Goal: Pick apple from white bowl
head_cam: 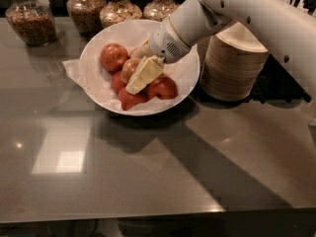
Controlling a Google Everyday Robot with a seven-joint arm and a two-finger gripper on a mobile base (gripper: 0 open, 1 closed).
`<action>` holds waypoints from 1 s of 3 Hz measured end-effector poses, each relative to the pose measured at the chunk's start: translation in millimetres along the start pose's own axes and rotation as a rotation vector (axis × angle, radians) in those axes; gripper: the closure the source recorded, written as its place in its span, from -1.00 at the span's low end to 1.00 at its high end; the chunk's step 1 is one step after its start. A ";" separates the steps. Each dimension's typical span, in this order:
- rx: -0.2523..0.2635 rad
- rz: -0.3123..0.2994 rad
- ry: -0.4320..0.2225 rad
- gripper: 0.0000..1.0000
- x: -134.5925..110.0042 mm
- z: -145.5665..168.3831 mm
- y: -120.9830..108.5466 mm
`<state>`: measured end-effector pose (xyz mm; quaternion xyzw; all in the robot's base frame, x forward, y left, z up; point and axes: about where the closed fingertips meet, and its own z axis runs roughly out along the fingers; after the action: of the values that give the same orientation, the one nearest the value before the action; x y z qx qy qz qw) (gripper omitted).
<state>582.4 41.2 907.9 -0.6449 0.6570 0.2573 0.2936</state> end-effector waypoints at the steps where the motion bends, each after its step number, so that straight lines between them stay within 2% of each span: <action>1: -0.015 0.014 -0.006 -0.38 5.9 3.3 -0.3; 2: -0.016 0.014 -0.006 -0.12 5.9 3.3 -0.3; 3: -0.016 0.014 -0.006 0.34 5.9 3.3 -0.3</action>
Offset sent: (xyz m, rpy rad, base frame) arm 0.0005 -0.0016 -0.0057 0.0062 0.0179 0.0016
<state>582.9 39.4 901.4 -0.6419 0.6584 0.2665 0.2889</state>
